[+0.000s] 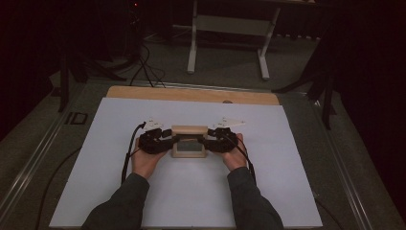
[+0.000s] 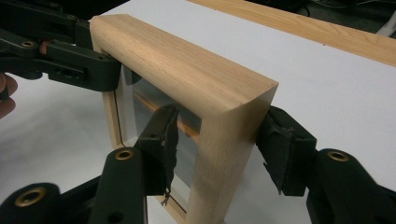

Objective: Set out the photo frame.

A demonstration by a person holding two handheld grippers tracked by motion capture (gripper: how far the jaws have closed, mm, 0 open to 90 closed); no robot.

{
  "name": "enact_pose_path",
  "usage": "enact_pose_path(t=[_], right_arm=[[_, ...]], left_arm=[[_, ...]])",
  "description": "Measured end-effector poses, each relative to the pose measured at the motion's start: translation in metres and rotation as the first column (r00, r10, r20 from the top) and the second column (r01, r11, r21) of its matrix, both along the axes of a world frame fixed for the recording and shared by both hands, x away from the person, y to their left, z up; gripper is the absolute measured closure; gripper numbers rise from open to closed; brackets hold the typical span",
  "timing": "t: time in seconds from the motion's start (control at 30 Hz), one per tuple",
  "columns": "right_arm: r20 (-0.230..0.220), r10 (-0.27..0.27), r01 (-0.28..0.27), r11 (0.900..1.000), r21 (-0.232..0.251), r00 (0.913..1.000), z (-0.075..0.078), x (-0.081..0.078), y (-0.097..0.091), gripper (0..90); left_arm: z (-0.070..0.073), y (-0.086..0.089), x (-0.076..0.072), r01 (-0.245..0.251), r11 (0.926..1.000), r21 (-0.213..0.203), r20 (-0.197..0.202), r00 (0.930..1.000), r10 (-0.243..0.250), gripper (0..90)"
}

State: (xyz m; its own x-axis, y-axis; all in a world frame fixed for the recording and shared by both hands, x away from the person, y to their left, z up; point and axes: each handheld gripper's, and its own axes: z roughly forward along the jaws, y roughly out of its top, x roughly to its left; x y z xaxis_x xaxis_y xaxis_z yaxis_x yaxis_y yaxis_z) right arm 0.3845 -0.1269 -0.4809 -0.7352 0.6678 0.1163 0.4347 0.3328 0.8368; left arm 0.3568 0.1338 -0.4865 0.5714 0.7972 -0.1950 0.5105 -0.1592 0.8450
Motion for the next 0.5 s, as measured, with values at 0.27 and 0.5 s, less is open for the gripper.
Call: enact_pose_path(t=[0.27, 0.5], right_arm=[[-0.012, -0.013, 0.012, 0.9997, -0.021, 0.9998, -0.0039, 0.0010, 0.0019, 47.8], [-0.027, -0.015, 0.015, 0.9998, -0.012, 0.9995, -0.0061, 0.0013, 0.0025, 46.2]], left_arm=[[-0.0039, -0.0038, 0.0028, -0.019, 0.9998, 0.000, -0.021, 0.9996, 0.019, 50.0], [-0.0046, -0.0029, 0.0037, -0.026, 0.9996, -0.009, -0.034, 0.9991, 0.025, 47.9]])
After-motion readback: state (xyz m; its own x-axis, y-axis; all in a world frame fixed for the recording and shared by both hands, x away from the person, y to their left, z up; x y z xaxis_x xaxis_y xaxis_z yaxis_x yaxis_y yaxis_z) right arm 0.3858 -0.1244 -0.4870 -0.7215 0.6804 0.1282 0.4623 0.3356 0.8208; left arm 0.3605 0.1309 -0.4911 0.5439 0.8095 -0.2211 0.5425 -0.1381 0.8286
